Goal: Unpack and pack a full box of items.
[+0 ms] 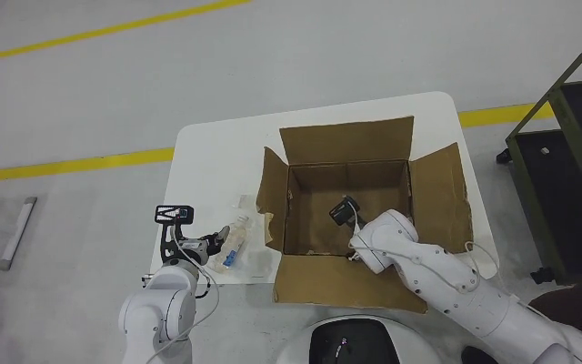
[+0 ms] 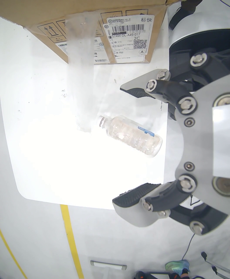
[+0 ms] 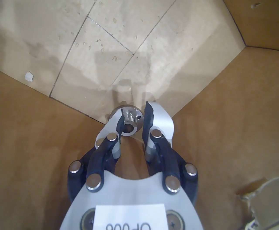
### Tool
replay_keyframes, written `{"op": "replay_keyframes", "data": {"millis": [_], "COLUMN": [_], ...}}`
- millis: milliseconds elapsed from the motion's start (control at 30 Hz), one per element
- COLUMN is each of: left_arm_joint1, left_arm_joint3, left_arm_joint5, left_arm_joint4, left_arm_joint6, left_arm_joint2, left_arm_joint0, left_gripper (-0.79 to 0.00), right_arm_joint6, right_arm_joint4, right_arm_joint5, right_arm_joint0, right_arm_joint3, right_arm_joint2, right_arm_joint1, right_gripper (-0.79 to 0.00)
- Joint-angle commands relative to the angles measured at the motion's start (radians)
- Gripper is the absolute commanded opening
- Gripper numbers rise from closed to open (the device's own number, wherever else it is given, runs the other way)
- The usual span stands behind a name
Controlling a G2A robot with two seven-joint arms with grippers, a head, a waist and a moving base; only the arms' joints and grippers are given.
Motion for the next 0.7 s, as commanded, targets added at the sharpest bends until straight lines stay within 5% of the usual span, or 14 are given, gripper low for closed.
{"op": "replay_keyframes", "data": {"millis": [0, 33, 267, 333, 367, 400, 500, 667], "left_arm_joint1": [0.000, 0.000, 0.000, 0.000, 0.000, 0.000, 0.000, 0.000], "left_arm_joint3": [0.000, 0.000, 0.000, 0.000, 0.000, 0.000, 0.000, 0.000], "left_arm_joint5": [0.000, 0.000, 0.000, 0.000, 0.000, 0.000, 0.000, 0.000], "left_arm_joint4": [0.000, 0.000, 0.000, 0.000, 0.000, 0.000, 0.000, 0.000], "left_arm_joint6": [0.000, 0.000, 0.000, 0.000, 0.000, 0.000, 0.000, 0.000], "left_arm_joint2": [0.000, 0.000, 0.000, 0.000, 0.000, 0.000, 0.000, 0.000], "left_arm_joint0": [0.000, 0.000, 0.000, 0.000, 0.000, 0.000, 0.000, 0.000], "left_gripper": [0.000, 0.000, 0.000, 0.000, 0.000, 0.000, 0.000, 0.000], "right_arm_joint6": [0.000, 0.000, 0.000, 0.000, 0.000, 0.000, 0.000, 0.000], "right_arm_joint4": [0.004, 0.008, 0.041, 0.052, 0.056, 0.067, 0.063, 0.049], "right_arm_joint5": [-0.012, -0.013, -0.017, -0.024, -0.021, -0.030, -0.034, -0.013], "right_arm_joint0": [0.003, 0.006, 0.037, 0.046, 0.050, 0.052, 0.059, 0.054], "right_arm_joint3": [0.005, 0.007, 0.035, 0.031, 0.029, 0.023, 0.014, -0.021], "right_arm_joint2": [-0.009, -0.012, -0.049, -0.059, -0.063, -0.069, -0.084, -0.092], "right_arm_joint1": [0.004, 0.006, 0.016, 0.019, 0.021, 0.022, 0.029, 0.048], "right_gripper": [-0.363, -0.277, -0.234, -0.403, -0.394, -0.219, -0.028, 0.000]}}
